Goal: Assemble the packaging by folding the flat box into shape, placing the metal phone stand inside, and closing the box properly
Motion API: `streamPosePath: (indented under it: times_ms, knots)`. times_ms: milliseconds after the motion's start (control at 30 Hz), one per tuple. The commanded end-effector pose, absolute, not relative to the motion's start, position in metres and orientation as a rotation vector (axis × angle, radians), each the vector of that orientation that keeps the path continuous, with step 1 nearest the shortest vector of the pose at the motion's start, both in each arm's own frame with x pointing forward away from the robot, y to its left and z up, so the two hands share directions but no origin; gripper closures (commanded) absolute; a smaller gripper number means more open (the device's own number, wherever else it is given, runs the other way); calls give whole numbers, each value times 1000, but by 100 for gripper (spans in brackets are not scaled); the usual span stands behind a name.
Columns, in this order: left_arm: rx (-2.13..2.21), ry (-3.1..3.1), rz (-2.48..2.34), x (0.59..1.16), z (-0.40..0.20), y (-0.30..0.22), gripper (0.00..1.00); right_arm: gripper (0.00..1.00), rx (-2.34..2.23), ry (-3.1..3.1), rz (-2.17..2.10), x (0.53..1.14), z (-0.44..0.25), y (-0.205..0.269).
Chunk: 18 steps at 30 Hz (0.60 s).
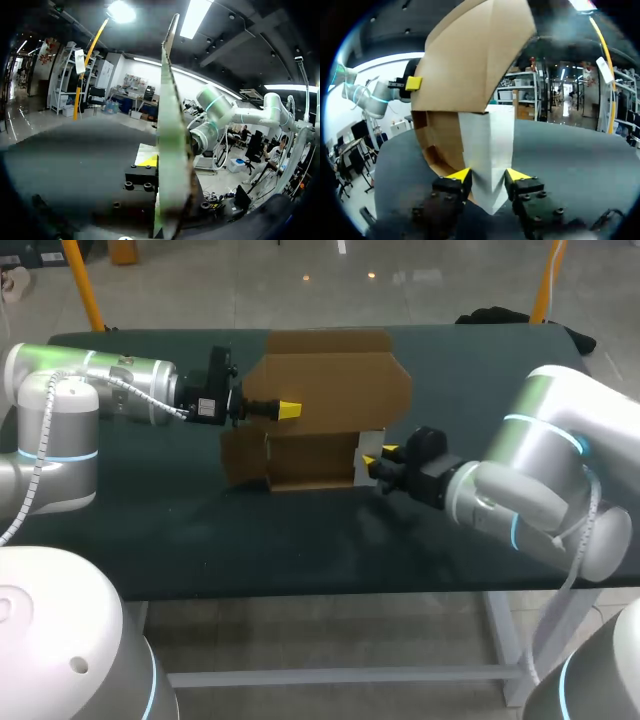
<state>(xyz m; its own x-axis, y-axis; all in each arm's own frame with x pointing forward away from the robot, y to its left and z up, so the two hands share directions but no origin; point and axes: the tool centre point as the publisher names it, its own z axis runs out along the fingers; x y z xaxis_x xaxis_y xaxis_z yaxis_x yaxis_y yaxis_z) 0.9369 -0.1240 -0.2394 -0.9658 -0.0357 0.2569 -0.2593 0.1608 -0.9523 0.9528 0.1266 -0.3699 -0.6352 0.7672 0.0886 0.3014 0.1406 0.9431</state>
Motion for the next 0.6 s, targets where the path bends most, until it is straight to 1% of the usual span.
streamPosePath:
  times_ms: [33, 300, 600]
  knots:
    - [286, -2252, 1905, 936, -243, -126, 100, 54, 1169, 1796, 1278, 954, -373, 137]
    - [286, -2252, 1905, 936, -243, -126, 100, 56, 1248, 1721, 1183, 951, -372, 139]
    - [286, -2252, 1905, 936, -243, -126, 100, 63, 1349, 1673, 1075, 950, -374, 134]
